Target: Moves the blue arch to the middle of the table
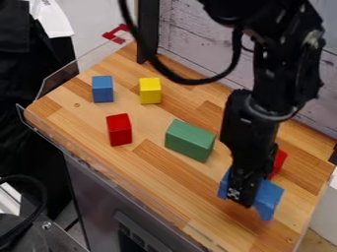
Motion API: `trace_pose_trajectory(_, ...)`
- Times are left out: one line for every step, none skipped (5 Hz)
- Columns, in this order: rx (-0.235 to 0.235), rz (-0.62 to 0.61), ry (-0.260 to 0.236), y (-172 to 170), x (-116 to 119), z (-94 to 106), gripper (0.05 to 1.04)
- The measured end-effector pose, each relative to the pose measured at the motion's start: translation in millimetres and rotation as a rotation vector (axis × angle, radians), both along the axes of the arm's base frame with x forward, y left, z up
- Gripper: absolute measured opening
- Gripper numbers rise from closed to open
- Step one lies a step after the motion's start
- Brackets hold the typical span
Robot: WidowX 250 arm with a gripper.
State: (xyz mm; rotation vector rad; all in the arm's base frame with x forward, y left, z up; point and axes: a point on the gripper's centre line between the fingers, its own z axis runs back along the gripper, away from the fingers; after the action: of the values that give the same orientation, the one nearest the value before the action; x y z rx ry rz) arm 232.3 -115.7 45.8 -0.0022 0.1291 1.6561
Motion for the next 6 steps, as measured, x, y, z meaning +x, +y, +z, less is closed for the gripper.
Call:
trace_pose_trajectory(0.012,-0.004,0.020,6.8,6.8,-5.0,0.572)
trace_pose_trajectory(0.008,-0.020,0.032,8.8,12.0,-10.2,0.572)
trace_pose_trajectory(0.003,-0.036,0.038,9.6,17.2,-14.4,0.572)
trace_pose_trajectory(0.004,-0.049,0.051,9.2,21.2,-19.4,0.572)
trace_pose_trajectory(0.017,-0.064,0.066,11.4,19.5,-20.7,0.572)
trace_pose_trajectory(0.035,-0.091,0.092,14.8,15.2,-20.7,0.572)
